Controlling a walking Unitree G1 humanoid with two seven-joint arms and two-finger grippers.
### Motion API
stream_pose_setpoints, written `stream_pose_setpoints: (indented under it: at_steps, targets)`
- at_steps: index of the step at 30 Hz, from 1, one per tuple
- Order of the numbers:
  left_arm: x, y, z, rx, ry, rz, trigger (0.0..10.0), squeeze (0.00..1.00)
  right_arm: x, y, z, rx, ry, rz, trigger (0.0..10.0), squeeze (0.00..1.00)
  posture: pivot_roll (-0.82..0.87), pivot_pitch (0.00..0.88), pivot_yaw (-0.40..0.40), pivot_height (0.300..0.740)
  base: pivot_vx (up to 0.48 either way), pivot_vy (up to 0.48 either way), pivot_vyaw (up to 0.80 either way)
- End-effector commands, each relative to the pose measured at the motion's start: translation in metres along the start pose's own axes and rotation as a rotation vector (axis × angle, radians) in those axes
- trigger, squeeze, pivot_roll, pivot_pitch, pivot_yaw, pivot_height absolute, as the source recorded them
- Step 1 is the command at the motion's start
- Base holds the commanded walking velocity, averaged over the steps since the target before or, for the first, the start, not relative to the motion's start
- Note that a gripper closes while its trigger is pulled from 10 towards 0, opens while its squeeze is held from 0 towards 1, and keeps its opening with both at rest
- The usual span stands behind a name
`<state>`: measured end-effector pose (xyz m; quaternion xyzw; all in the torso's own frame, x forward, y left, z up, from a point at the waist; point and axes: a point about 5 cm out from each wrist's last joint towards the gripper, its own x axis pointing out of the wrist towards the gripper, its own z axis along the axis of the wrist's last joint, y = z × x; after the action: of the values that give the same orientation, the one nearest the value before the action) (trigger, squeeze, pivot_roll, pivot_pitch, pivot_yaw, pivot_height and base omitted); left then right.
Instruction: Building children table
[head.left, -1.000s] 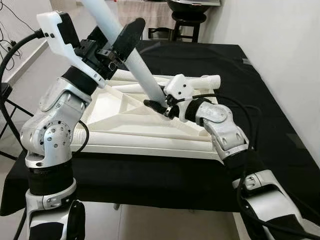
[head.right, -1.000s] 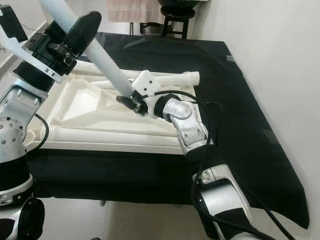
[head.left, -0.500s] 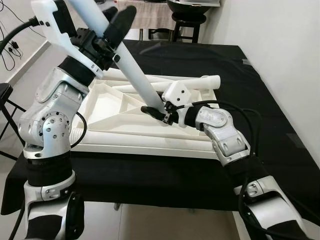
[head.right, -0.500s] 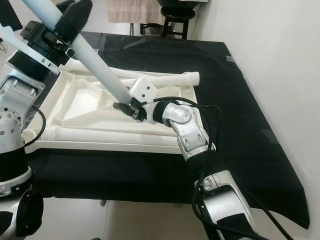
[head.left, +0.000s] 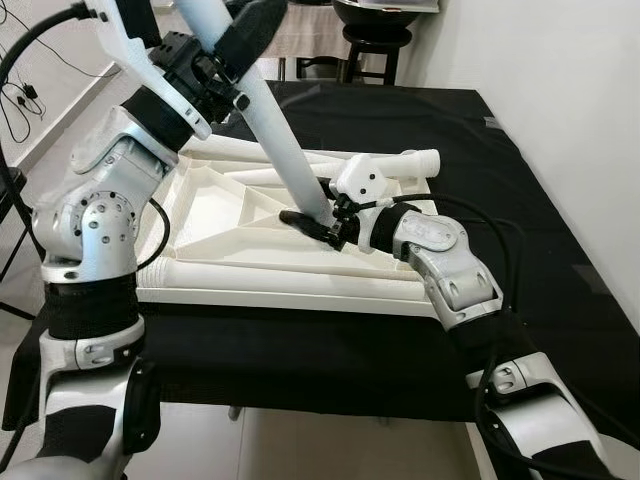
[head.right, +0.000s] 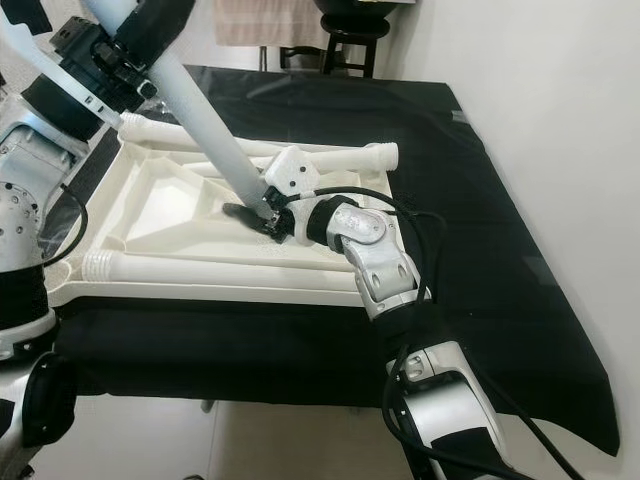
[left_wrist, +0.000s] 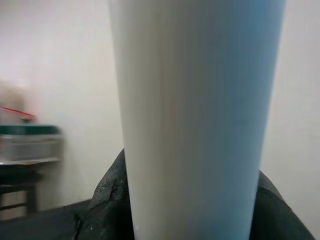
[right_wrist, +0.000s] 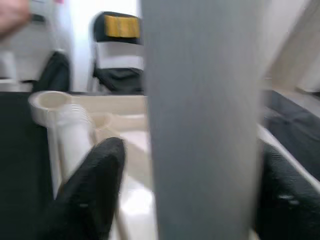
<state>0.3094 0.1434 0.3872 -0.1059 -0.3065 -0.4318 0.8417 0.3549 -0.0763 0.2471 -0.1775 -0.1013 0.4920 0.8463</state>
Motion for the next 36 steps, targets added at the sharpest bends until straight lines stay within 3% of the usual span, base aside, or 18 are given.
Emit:
stream_pose_setpoints:
  at_steps: [1, 2, 6, 7, 8, 9, 12, 16, 17, 23, 29, 35, 36]
  targets:
    - [0.008, -0.013, 0.003, -0.018, 0.039, -0.174, 0.0, 0.0, 0.003, 0.009, 0.002, -0.015, -0.013, 0.075, 10.0, 1.0, 0.03, 0.11, -0.037, 0.74, 0.0, 0.0, 0.0]
    - [0.01, -0.023, 0.002, -0.047, 0.068, -0.327, 0.0, 0.0, 0.007, 0.007, 0.005, -0.027, -0.011, 0.087, 10.0, 1.0, 0.03, 0.108, -0.039, 0.74, 0.0, 0.0, 0.0]
    - [0.01, -0.025, 0.002, -0.055, 0.072, -0.36, 0.0, 0.0, 0.008, 0.007, 0.006, -0.029, -0.01, 0.086, 10.0, 1.0, 0.03, 0.108, -0.039, 0.74, 0.0, 0.0, 0.0]
    - [0.012, -0.031, 0.001, -0.082, 0.098, -0.446, 0.0, 0.0, 0.012, 0.007, 0.01, -0.027, -0.017, 0.105, 10.0, 0.0, 0.03, 0.102, -0.045, 0.74, 0.0, 0.0, 0.0]
    - [0.014, -0.038, 0.0, -0.107, 0.129, -0.542, 0.0, 0.0, 0.018, 0.009, 0.014, -0.024, -0.026, 0.133, 10.0, 0.0, 0.03, 0.098, -0.049, 0.74, 0.0, 0.0, 0.0]
    - [0.014, -0.038, 0.0, -0.107, 0.129, -0.542, 0.0, 0.0, 0.018, 0.009, 0.014, -0.024, -0.026, 0.133, 10.0, 0.0, 0.03, 0.098, -0.049, 0.74, 0.0, 0.0, 0.0]
    - [0.02, -0.049, -0.002, -0.138, 0.171, -0.707, 0.0, 0.0, 0.027, 0.015, 0.022, -0.002, -0.04, 0.196, 10.0, 0.0, 0.02, 0.093, -0.054, 0.74, 0.0, 0.0, 0.0]
    - [0.027, -0.052, -0.003, -0.132, 0.17, -0.764, 0.0, 0.0, 0.03, 0.019, 0.023, 0.027, -0.031, 0.246, 10.0, 0.0, 0.01, 0.092, -0.057, 0.74, 0.0, 0.0, 0.0]
    - [0.03, -0.053, -0.003, -0.122, 0.162, -0.784, 0.0, 0.0, 0.03, 0.021, 0.022, 0.037, -0.018, 0.264, 0.0, 0.0, 0.01, 0.093, -0.056, 0.74, 0.0, 0.0, 0.0]
    - [0.036, -0.056, 0.0, -0.122, 0.135, -0.819, 0.0, 0.0, 0.03, 0.024, 0.018, 0.077, 0.015, 0.287, 0.0, 0.0, 0.01, 0.101, -0.057, 0.74, 0.0, 0.0, 0.0]
    - [0.04, -0.056, 0.002, -0.137, 0.114, -0.833, 0.0, 0.0, 0.032, 0.025, 0.02, 0.114, -0.032, 0.263, 0.0, 0.0, 0.01, 0.107, -0.05, 0.74, 0.0, 0.0, 0.0]
    - [0.045, -0.049, 0.009, -0.128, 0.023, -0.75, 0.0, 0.0, 0.03, 0.023, 0.022, 0.142, -0.074, 0.213, 0.0, 0.0, 0.01, 0.115, -0.046, 0.74, 0.0, 0.0, 0.0]
    - [0.045, -0.047, 0.01, -0.123, 0.008, -0.72, 4.7, 0.0, 0.03, 0.022, 0.022, 0.147, -0.078, 0.201, 0.0, 0.0, 0.01, 0.115, -0.047, 0.74, 0.0, 0.0, 0.0]
